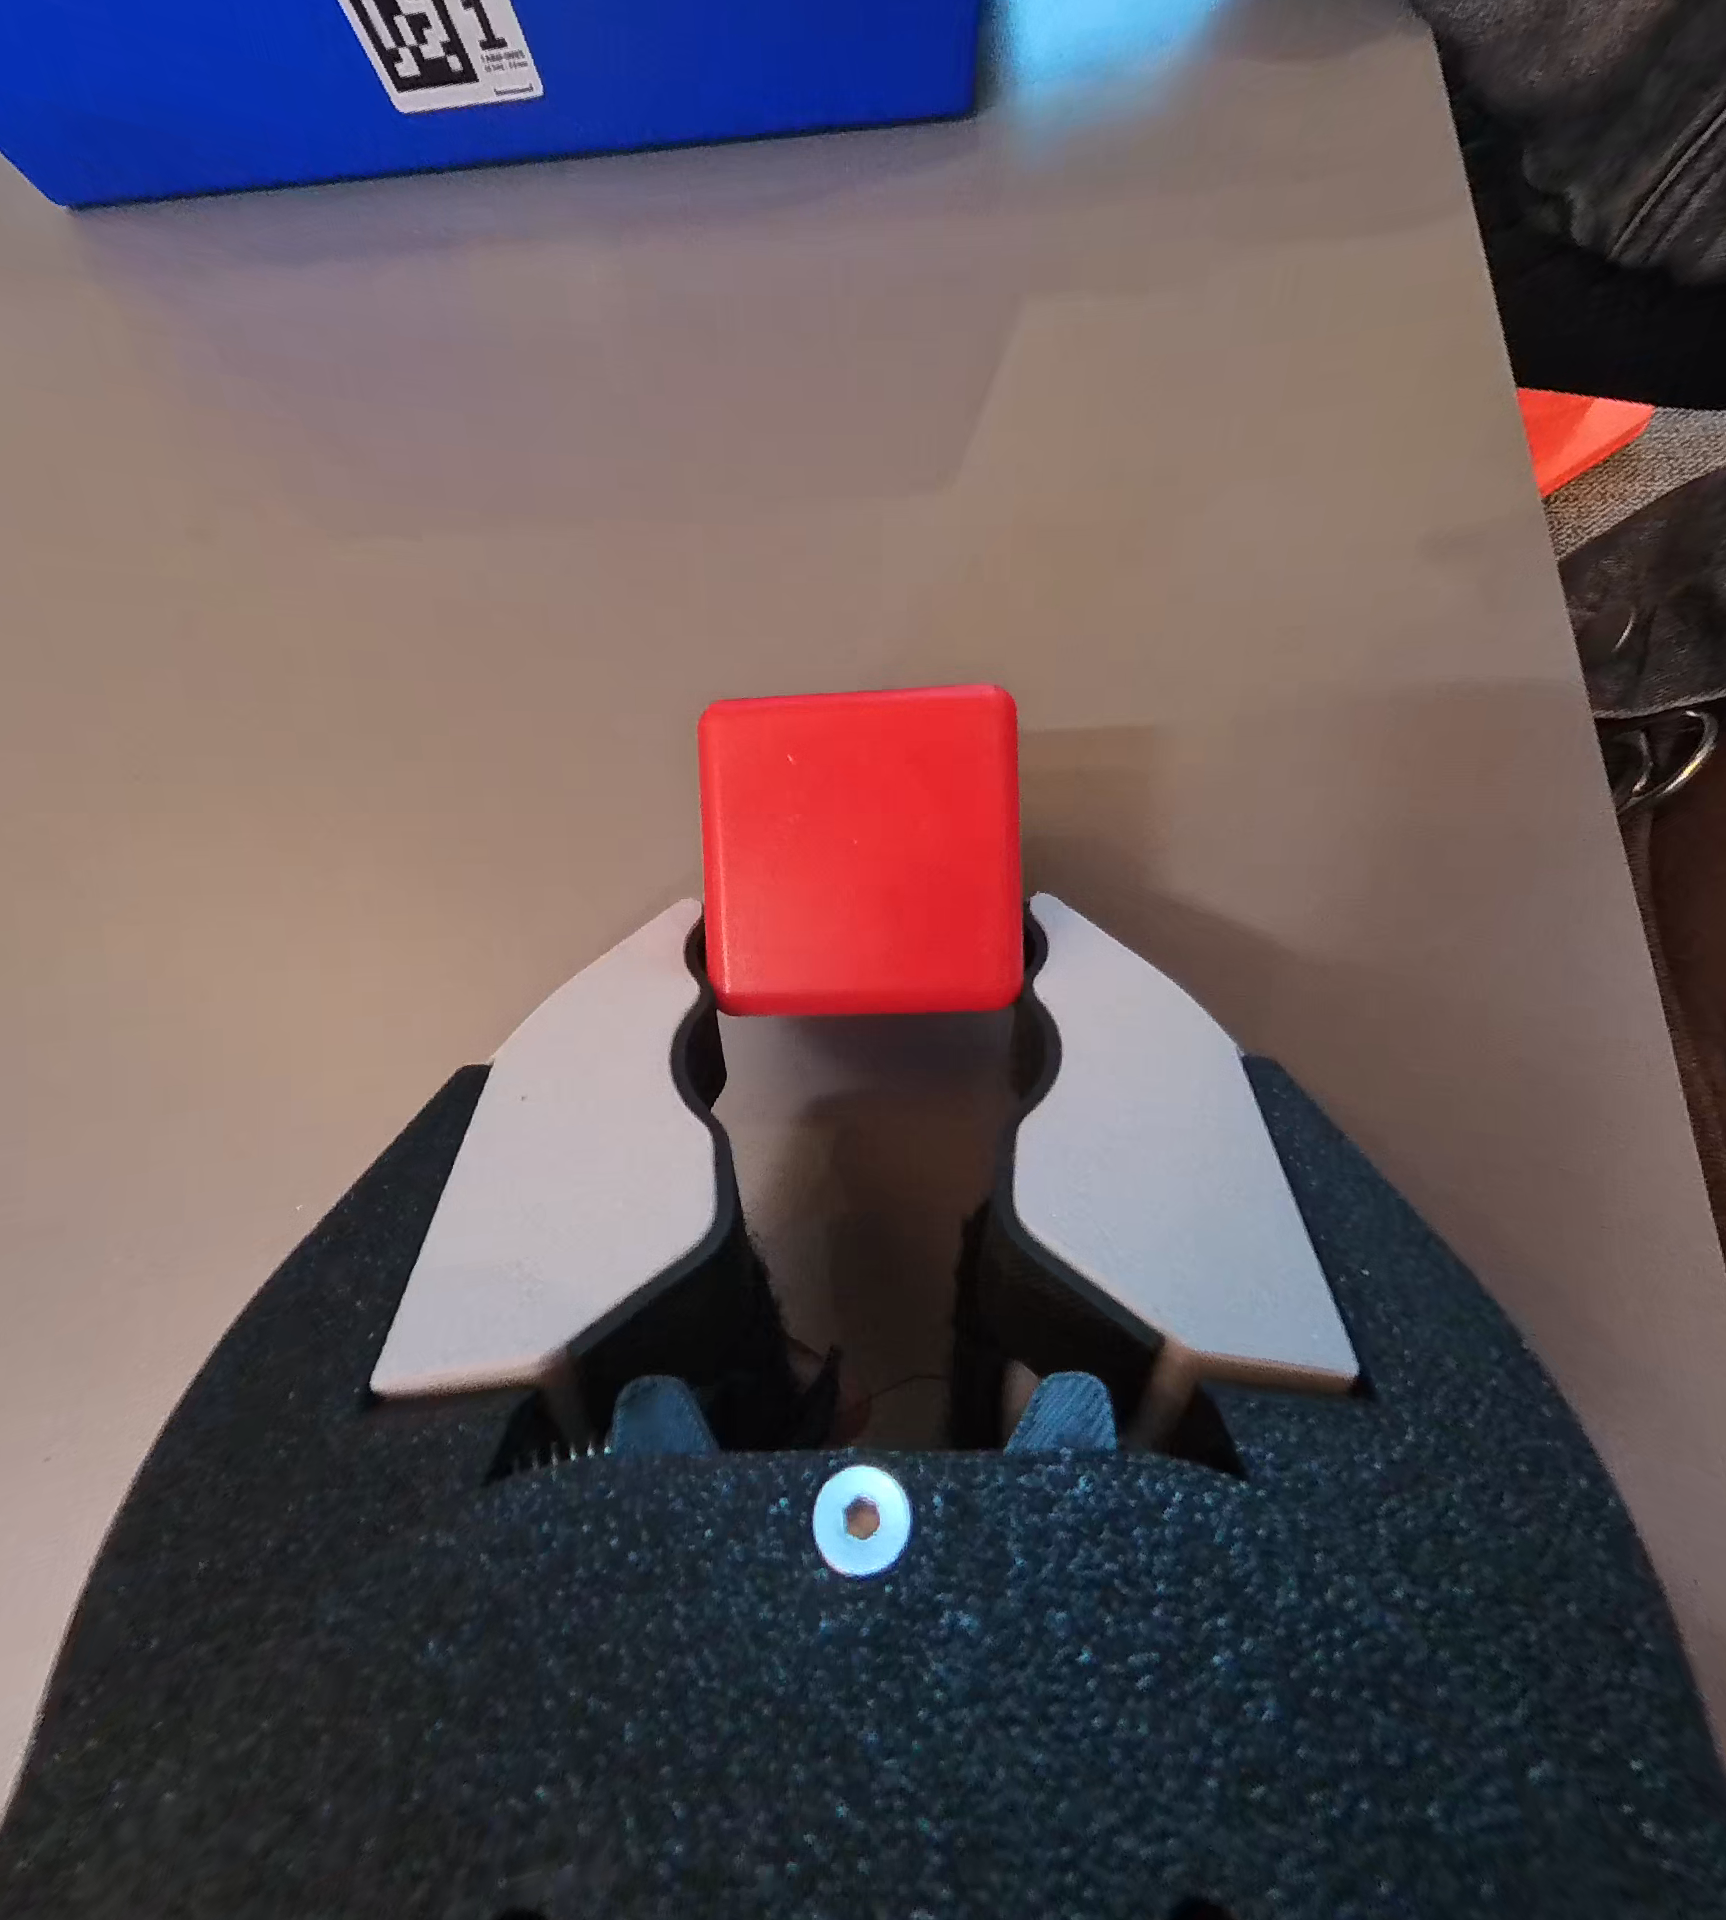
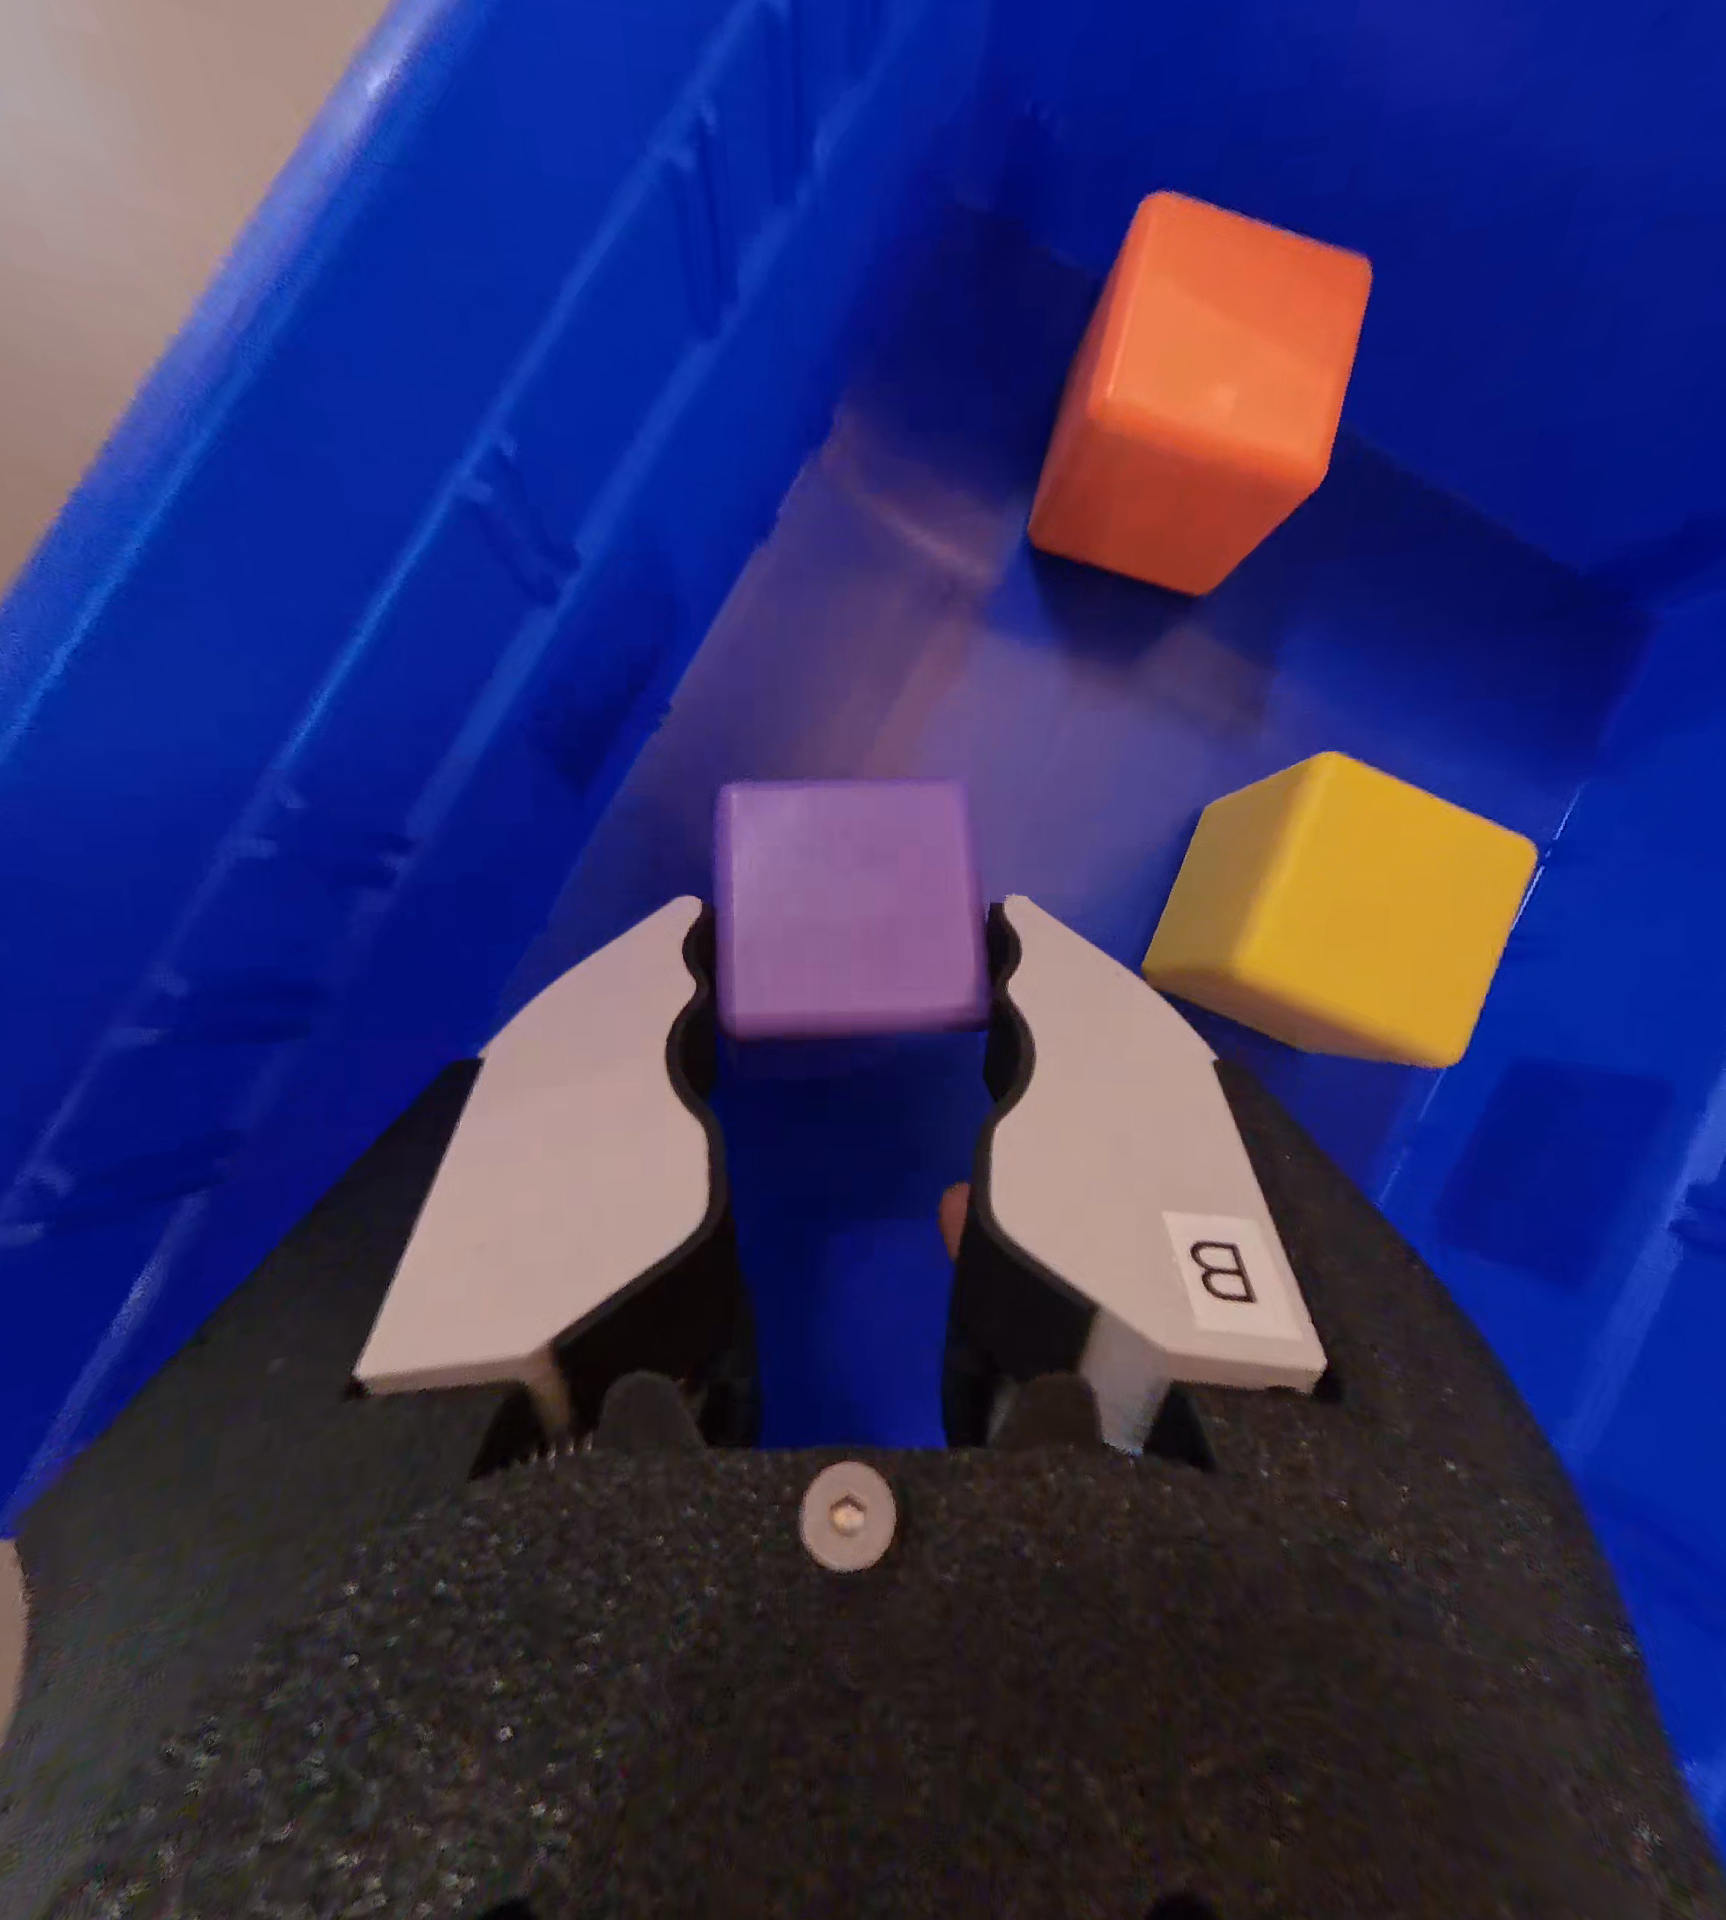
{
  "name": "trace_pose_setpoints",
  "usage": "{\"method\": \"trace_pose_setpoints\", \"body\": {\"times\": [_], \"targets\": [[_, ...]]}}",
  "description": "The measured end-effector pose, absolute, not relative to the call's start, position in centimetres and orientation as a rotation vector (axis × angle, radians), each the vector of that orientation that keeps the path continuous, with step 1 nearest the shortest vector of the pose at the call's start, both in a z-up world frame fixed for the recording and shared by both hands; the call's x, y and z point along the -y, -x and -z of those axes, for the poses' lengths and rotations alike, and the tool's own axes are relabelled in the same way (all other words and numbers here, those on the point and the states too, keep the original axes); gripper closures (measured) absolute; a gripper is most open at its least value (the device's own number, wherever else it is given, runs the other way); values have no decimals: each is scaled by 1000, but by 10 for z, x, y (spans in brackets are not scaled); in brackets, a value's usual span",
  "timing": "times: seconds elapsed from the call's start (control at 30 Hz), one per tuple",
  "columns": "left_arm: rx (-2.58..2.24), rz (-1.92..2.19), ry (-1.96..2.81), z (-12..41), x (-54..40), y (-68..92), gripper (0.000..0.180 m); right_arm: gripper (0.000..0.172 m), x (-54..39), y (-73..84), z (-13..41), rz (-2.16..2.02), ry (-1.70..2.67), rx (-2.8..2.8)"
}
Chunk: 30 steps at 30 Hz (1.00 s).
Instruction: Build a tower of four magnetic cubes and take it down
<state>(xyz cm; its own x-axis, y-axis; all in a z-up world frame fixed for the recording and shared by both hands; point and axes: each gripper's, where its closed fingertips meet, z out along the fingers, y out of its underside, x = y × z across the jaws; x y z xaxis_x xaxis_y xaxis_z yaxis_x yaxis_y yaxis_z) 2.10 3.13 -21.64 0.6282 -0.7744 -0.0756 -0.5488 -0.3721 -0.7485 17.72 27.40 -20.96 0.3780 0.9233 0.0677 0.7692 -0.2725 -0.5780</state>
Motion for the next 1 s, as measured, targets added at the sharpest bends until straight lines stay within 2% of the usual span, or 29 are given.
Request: {"method": "trace_pose_setpoints", "body": {"times": [0.07,0.2,0.37,0.47,0.53,0.6,0.8,0.9,1.0], "targets": [[-1034,372,2078,217,-31,-21,127,122,-271,-181,213,-383,2141,1477],[-1038,372,2077,217,-31,-21,127,110,-274,-185,198,-390,2118,1424],[-1042,381,2081,218,-31,-22,127,101,-259,-169,112,-553,1813,1252],[-1051,380,2097,220,-30,-22,127,102,-200,-138,64,-759,1530,1371],[-1059,385,2099,221,-29,-23,127,101,-156,-116,56,-839,1397,1519],[-1056,396,2101,220,-29,-24,127,99,-117,-94,63,-886,1295,1681],[-999,535,2011,199,-26,-34,91,95,-41,-36,131,-972,1196,2090],[-921,650,1895,173,-24,-39,64,96,-32,-21,165,-961,1262,2187],[-814,715,1769,145,-27,-34,52,97,-27,-15,184,-896,1279,2241]]}}
